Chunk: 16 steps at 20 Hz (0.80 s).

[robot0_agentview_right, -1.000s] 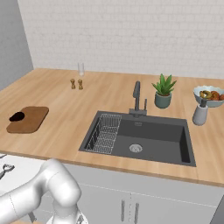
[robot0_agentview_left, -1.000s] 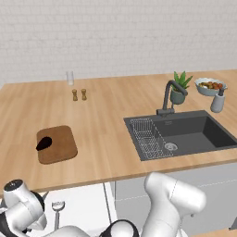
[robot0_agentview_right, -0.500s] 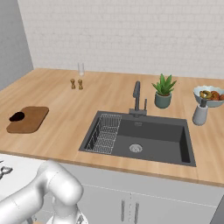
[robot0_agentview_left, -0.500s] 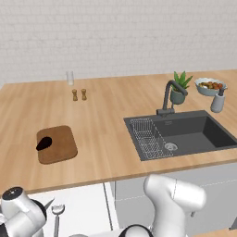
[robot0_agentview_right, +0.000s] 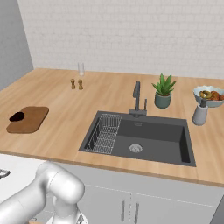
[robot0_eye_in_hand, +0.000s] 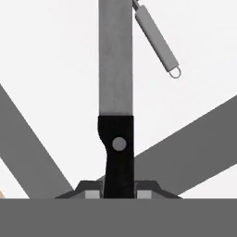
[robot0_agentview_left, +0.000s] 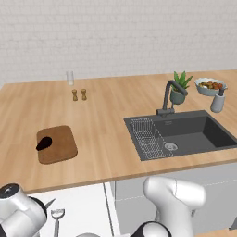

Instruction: Place the appropriate cutting tool for cutting the avocado skin on the cutting board.

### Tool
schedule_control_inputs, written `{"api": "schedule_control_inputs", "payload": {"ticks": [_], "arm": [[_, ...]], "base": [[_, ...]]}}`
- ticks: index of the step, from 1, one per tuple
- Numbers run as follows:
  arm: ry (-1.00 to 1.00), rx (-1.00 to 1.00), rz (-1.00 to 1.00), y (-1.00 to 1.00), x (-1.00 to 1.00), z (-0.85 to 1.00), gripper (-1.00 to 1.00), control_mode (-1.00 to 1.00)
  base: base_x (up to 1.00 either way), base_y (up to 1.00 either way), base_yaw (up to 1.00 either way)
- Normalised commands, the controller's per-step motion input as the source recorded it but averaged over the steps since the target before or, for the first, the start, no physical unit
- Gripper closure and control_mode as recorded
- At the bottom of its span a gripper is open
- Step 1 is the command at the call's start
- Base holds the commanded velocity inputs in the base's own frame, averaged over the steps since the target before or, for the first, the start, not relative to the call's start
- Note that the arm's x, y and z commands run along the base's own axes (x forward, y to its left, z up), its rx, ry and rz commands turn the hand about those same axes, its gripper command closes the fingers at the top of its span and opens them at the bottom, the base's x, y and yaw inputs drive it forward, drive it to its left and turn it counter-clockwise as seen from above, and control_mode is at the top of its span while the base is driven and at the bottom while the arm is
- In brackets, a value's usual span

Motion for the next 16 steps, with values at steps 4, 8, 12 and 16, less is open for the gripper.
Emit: {"api": "schedule_control_inputs", "payload": {"ticks": [4, 8, 12, 16], "arm": [[0.00, 0.00, -0.02, 0.00, -0.55, 0.72, 1.00, -1.00], [0.00, 0.00, 0.00, 0.00, -0.40, 0.80, 1.00, -1.00], [0.00, 0.00, 0.00, -0.02, -0.04, 0.76, 1.00, -1.00], [-0.01, 0.00, 0.00, -0.18, 0.00, 0.61, 1.00, -1.00]], "base": [[0.00, 0.00, 0.00], [0.00, 0.00, 0.00], [0.00, 0.00, 0.00], [0.00, 0.00, 0.00]]}}
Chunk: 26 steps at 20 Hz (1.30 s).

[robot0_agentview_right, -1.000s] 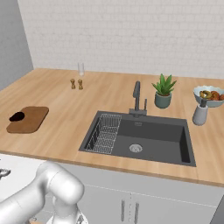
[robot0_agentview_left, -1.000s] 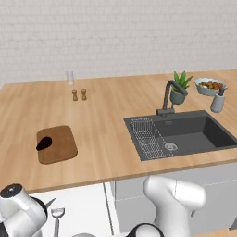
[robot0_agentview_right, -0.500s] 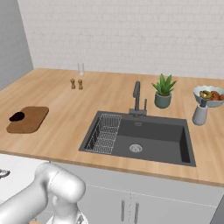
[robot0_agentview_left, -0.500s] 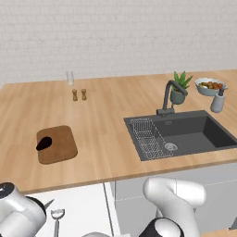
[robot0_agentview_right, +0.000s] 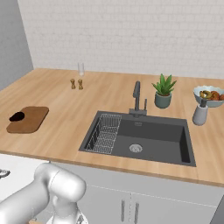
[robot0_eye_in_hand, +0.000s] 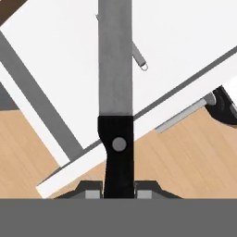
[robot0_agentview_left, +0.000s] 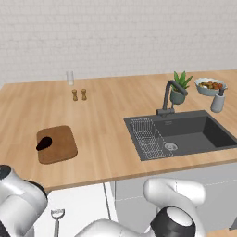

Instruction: Place the appropriate cutting tool for cutting the avocado skin on the cutting board.

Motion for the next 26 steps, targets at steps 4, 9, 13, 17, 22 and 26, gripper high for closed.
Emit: {"api": "schedule_control_inputs", "payload": {"ticks": [4, 9, 13, 17, 22, 26], "arm": [[-0.08, 0.00, 0.04, -0.43, 0.05, 0.36, 1.00, -1.00], [-0.08, 0.00, 0.08, -0.55, 0.44, 0.19, 1.00, -1.00], [-0.18, 0.00, 0.09, -0.52, 0.47, 0.18, 1.00, -1.00], [-0.14, 0.00, 0.07, -0.51, 0.58, 0.08, 1.00, -1.00], [-0.03, 0.01, 0.06, -0.63, 0.97, 0.02, 1.00, -1.00], [0.00, 0.03, 0.07, -0.66, 1.00, 0.03, 1.00, -1.00]], "base": [[0.00, 0.00, 0.00], [0.00, 0.00, 0.00], [0.00, 0.00, 0.00], [0.00, 0.00, 0.00], [0.00, 0.00, 0.00], [0.00, 0.00, 0.00]]}}
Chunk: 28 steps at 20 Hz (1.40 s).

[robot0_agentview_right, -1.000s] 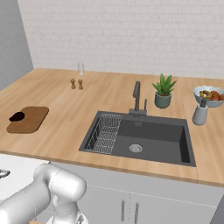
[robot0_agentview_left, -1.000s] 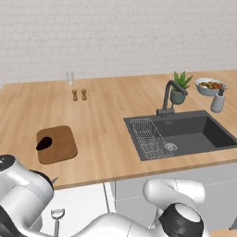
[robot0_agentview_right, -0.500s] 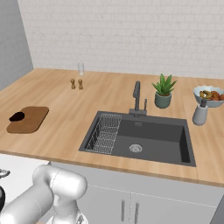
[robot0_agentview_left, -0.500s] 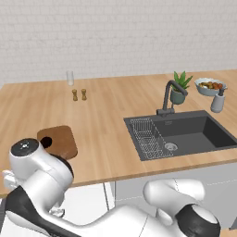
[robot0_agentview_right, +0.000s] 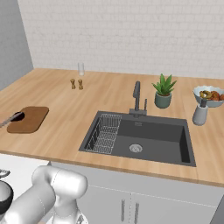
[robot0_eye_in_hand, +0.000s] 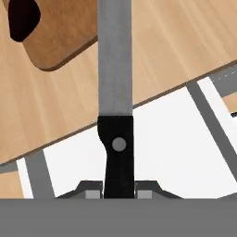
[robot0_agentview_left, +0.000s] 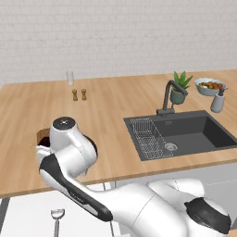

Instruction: Place the appropriate cutting tool for cutting the avocado skin on the cutting board.

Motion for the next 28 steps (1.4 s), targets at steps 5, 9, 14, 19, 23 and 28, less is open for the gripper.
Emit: {"api": "schedule_control_inputs", "payload": {"ticks": [5, 9, 14, 19, 23, 28], "arm": [[0.00, 0.04, 0.06, -0.60, 1.00, 0.02, 1.00, -1.00], [0.00, 0.00, 0.07, -0.22, 1.00, 0.00, 1.00, -1.00], [0.00, 0.00, 0.06, 0.02, 0.92, -0.04, 1.00, -1.00], [0.00, -0.04, 0.03, 0.23, 0.54, -0.08, 1.00, -1.00], [0.02, -0.14, 0.00, 0.48, 0.23, -0.17, 1.00, -1.00], [0.00, -0.06, 0.00, 0.26, 0.38, -0.11, 1.00, -1.00]], "base": [[0.00, 0.00, 0.00], [0.00, 0.00, 0.00], [0.00, 0.00, 0.00], [0.00, 0.00, 0.00], [0.00, 0.00, 0.00], [0.00, 0.00, 0.00]]}}
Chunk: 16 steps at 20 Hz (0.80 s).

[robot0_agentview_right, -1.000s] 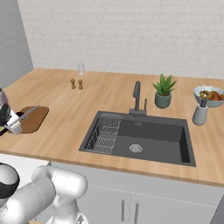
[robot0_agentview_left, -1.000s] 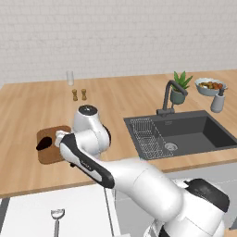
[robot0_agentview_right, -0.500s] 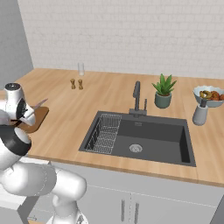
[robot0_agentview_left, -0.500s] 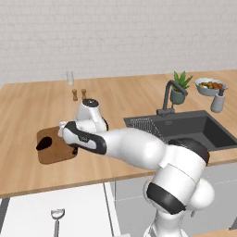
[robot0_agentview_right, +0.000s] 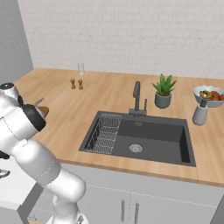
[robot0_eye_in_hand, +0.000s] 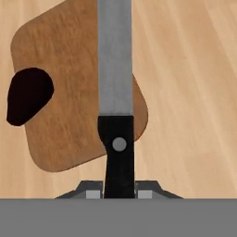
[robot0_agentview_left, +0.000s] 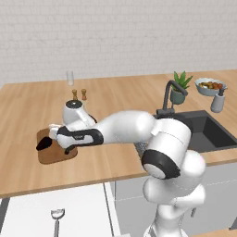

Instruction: Place the appropriate cutting tool for cutting the avocado skin on the cutting board.

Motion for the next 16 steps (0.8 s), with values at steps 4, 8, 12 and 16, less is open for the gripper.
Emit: {"api": "schedule_control_inputs", "payload": {"ticks": [4, 8, 12, 16], "arm": [[0.10, 0.00, 0.00, 0.01, 0.40, -0.01, 1.00, -1.00], [0.08, -0.03, 0.00, 0.07, 0.32, -0.28, 1.00, -1.00], [0.01, -0.07, 0.00, 0.16, 0.20, -0.54, 1.00, -1.00], [0.00, -0.08, 0.00, 0.15, 0.12, -0.46, 1.00, -1.00]], "base": [[0.00, 0.00, 0.00], [0.00, 0.00, 0.00], [0.00, 0.00, 0.00], [0.00, 0.00, 0.00]]}}
